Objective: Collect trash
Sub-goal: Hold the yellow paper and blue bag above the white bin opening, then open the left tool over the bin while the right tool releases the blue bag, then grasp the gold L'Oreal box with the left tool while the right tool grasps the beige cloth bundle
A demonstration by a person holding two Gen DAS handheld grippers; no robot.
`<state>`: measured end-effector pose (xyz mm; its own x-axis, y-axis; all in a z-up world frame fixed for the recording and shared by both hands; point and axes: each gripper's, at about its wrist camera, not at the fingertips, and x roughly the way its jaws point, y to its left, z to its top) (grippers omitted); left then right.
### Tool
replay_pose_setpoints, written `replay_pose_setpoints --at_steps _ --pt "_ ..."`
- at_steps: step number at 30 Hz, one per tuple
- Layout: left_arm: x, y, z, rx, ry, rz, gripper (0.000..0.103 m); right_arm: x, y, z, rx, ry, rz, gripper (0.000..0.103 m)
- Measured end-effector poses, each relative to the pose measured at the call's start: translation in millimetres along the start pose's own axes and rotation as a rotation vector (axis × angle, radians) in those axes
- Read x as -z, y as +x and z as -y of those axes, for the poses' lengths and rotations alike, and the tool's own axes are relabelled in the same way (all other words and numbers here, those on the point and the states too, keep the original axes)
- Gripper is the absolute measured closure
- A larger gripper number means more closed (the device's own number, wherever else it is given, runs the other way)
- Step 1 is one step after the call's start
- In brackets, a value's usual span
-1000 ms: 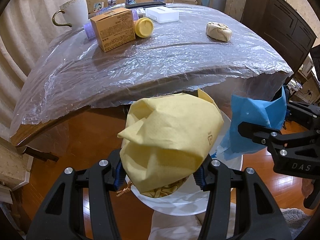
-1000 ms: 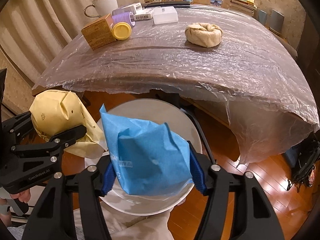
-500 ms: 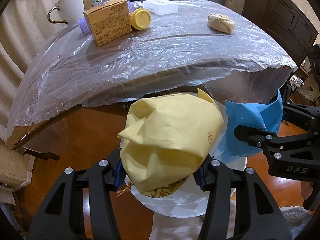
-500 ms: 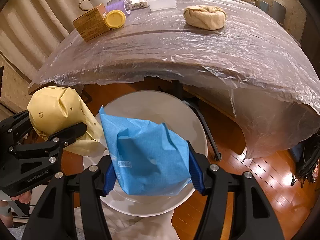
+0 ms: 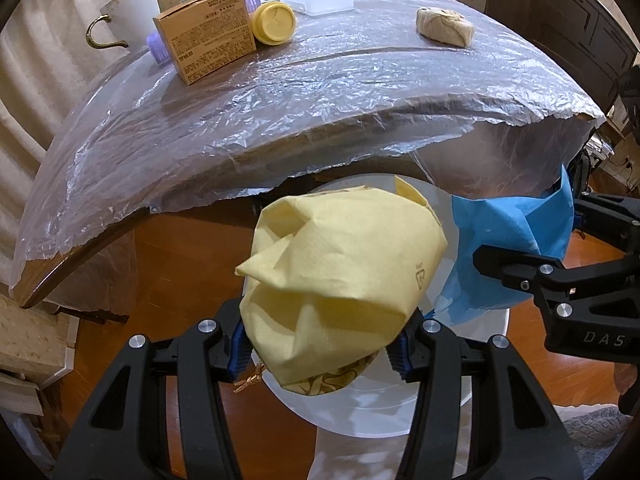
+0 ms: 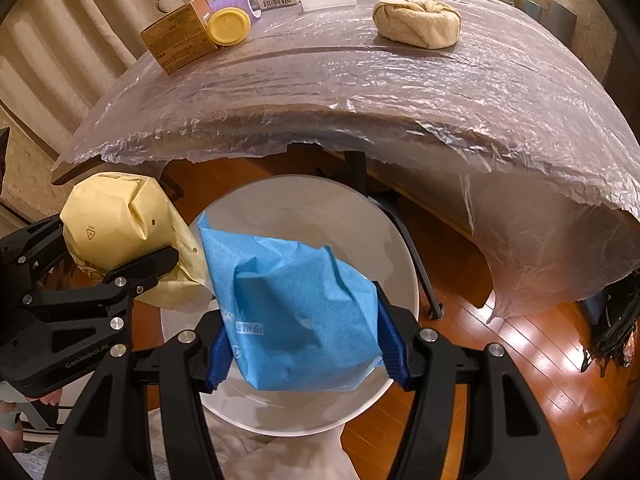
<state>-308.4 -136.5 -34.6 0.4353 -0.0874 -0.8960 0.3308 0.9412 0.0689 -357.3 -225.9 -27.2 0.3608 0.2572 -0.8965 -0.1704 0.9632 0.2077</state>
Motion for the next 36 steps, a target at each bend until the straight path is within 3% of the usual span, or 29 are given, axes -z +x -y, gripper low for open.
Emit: replay_pose_setpoints --at_steps 11,12,13,14,27,29,31,33,34,36 --pt "1.0 5.5 4.5 0.004 0.008 -0.011 0.047 1.4 8.3 2.5 0.004 0.002 -0.013 0.041" --pt "0.6 5.8 3.8 0.009 0.006 -0.008 0.043 1.2 7.2 3.0 0.01 0.005 -0.009 0.036" --pt "-0.4 5.2 3.9 0.003 0.003 0.001 0.025 1.2 4.6 3.1 0.018 0.006 0.001 0.028" --pt "-0.1 4.9 2.3 -0.005 0.002 0.013 0.015 1.4 1.2 3.5 0.02 0.004 0.017 0.025" --pt "-2.7 -19.3 -1.5 0.012 -0.018 0.091 0.014 -5.7 -38.1 11.7 0.017 0.018 0.104 0.024" --pt "-4.8 -31.8 -1.7 -0.008 -0.025 0.12 0.014 -6.0 -57.6 8.8 0.009 0.004 0.154 0.024" --pt "-7.1 -57.4 -6.8 -0.016 -0.052 0.197 0.014 -6.3 -79.7 7.9 0.022 -0.02 0.226 0.019" --pt "-8.4 -83.6 -15.2 -0.032 -0.085 0.283 0.013 -8.2 -102.9 9.5 0.078 -0.043 0.33 0.005" --pt "-11.4 -95.2 -22.2 -0.061 -0.109 0.331 0.002 -13.0 -114.0 11.3 0.114 -0.052 0.389 0.004" --pt "-19.5 -110.9 -35.9 -0.112 -0.152 0.423 0.001 -23.1 -125.0 13.1 0.2 -0.063 0.478 0.004"
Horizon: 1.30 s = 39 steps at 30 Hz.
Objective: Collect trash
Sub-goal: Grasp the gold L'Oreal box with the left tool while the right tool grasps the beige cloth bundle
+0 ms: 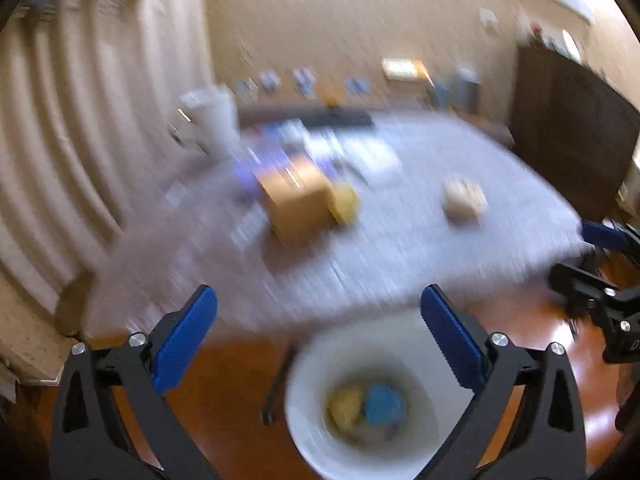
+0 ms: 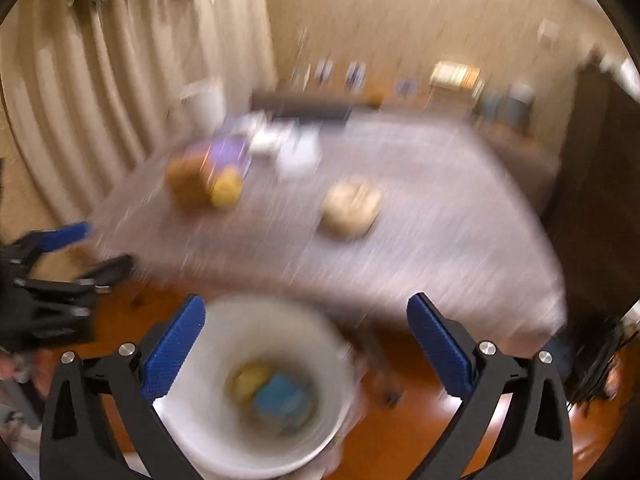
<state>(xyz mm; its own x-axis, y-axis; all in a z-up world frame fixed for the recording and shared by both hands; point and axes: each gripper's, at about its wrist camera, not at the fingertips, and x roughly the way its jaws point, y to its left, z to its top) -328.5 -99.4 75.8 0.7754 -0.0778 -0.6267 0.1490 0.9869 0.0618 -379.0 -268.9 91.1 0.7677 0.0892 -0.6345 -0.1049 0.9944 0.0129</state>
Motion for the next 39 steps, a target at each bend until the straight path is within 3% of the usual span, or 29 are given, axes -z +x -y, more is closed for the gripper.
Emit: replay_pose_setpoints --at_steps 2,6,15,17,19,26,33,35,39 --pt "-16.8 7.2 -11.5 -0.029 -0.014 0.039 0.001 -14.4 13.5 3.9 0.05 -0.016 -0.002 0.004" --pt "-41.9 43.2 -14.9 -0.044 -0.035 -0.032 0.001 -32.1 45.5 9.6 0.034 0.021 -0.039 0.004" --pt "-65.8 98.7 -18.2 -0.023 -0.118 -0.089 0.001 -47.4 111.9 8.2 0.025 0.092 -0.139 0.004" --pt "-67.3 112.9 -18.7 -0.024 -0.132 -0.101 0.001 -47.3 121.3 8.2 0.027 0.107 -0.149 0.006" --pt "-66.1 119.3 -21.0 -0.018 -0.146 -0.113 0.001 -48.2 132.1 10.2 0.025 0.121 -0.166 0.015" --pt "-65.9 136.9 -27.7 0.019 -0.175 -0.144 0.018 -48.3 148.6 12.4 0.023 0.129 -0.189 0.026" --pt "-64.9 143.4 -35.5 0.009 -0.17 -0.159 0.019 -52.5 158.4 7.1 0.024 0.105 -0.196 0.029" --pt "-63.6 145.6 -38.7 0.02 -0.182 -0.165 0.031 -53.0 161.3 7.4 0.022 0.108 -0.2 0.03" --pt "-60.6 150.4 -44.0 0.037 -0.202 -0.186 0.039 -52.7 164.2 9.3 0.011 0.123 -0.207 0.041"
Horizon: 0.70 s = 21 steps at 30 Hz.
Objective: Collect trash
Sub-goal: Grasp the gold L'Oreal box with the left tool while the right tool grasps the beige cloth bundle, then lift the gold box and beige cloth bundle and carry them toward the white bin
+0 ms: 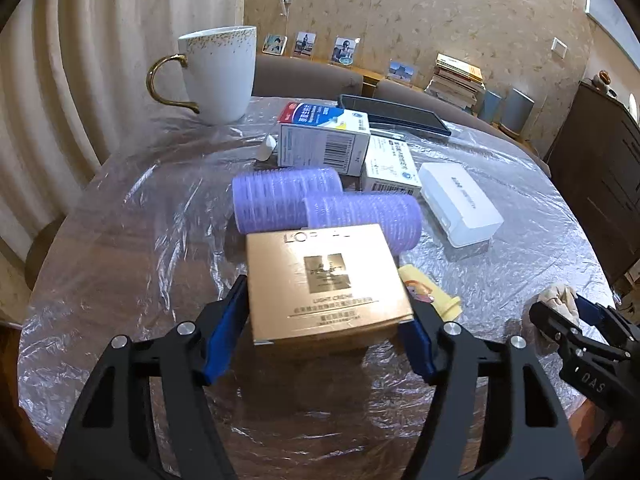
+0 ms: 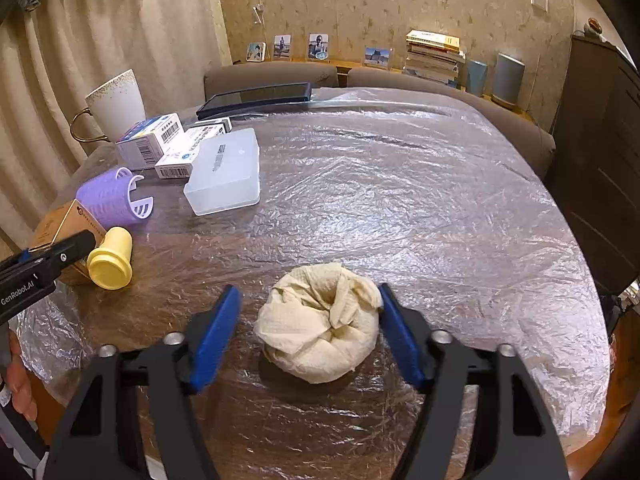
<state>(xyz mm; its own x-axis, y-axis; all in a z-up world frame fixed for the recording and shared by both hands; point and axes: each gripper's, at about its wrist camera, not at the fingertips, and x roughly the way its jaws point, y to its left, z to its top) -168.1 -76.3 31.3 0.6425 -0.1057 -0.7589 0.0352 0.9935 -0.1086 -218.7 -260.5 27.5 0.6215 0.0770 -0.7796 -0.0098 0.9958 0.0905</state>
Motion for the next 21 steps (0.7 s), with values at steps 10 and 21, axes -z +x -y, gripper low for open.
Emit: replay_pose_setpoints --at_steps 10,21 --pt "1.2 -0.1 0.7 -0.01 0.042 -0.003 0.043 -0.2 -1.9 3.4 -0.016 0.02 0.013 0.053" --pt "1.6 -18.1 2.9 0.001 0.066 0.04 0.044 -8.3 -19.8 2.7 -0.097 0.058 0.043 0.053"
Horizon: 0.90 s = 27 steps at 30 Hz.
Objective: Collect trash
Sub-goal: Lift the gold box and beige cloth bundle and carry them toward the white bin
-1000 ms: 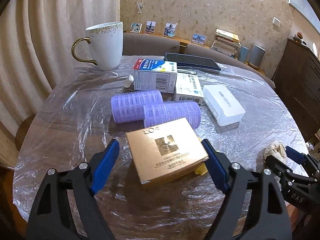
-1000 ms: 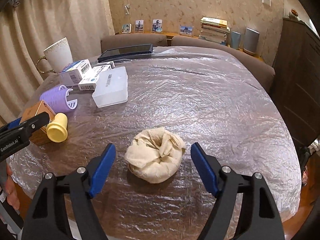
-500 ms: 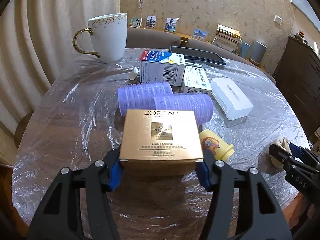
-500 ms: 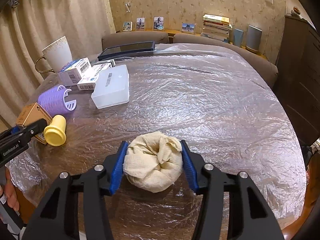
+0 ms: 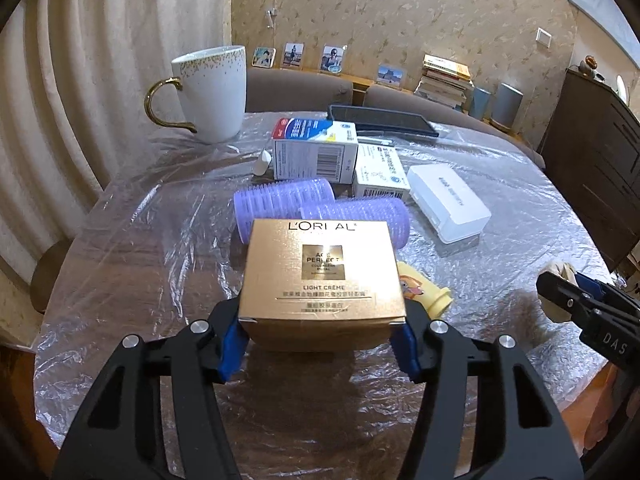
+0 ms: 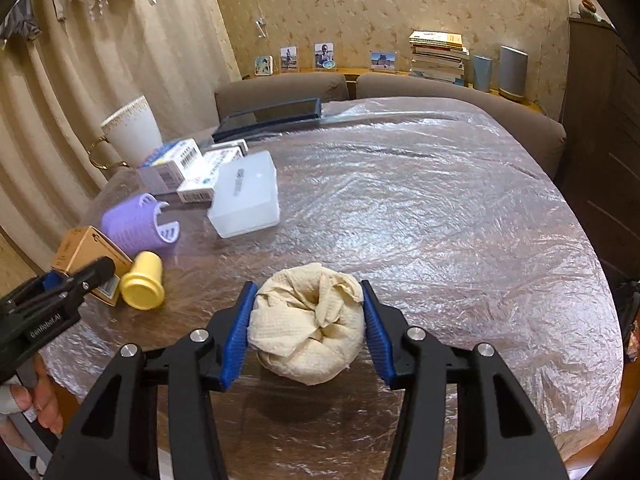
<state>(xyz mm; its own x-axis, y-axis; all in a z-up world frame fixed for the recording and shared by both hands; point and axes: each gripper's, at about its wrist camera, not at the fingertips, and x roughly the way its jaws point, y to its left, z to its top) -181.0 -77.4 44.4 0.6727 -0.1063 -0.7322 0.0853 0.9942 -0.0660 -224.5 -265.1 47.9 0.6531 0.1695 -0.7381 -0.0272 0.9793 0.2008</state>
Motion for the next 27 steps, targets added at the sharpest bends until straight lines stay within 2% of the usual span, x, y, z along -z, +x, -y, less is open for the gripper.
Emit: replay_pose_setpoints --at_steps 13,27 --pt "5.9 -41.0 7.5 0.04 0.02 0.056 0.044 -0.7 -27.6 -15.6 -0.051 -0.027 0.035 0.053" --pt "26.5 -75.0 19.8 0.057 0.063 0.08 0.044 15.0 -52.6 -25.8 -0.091 -0.069 0.03 0.053"
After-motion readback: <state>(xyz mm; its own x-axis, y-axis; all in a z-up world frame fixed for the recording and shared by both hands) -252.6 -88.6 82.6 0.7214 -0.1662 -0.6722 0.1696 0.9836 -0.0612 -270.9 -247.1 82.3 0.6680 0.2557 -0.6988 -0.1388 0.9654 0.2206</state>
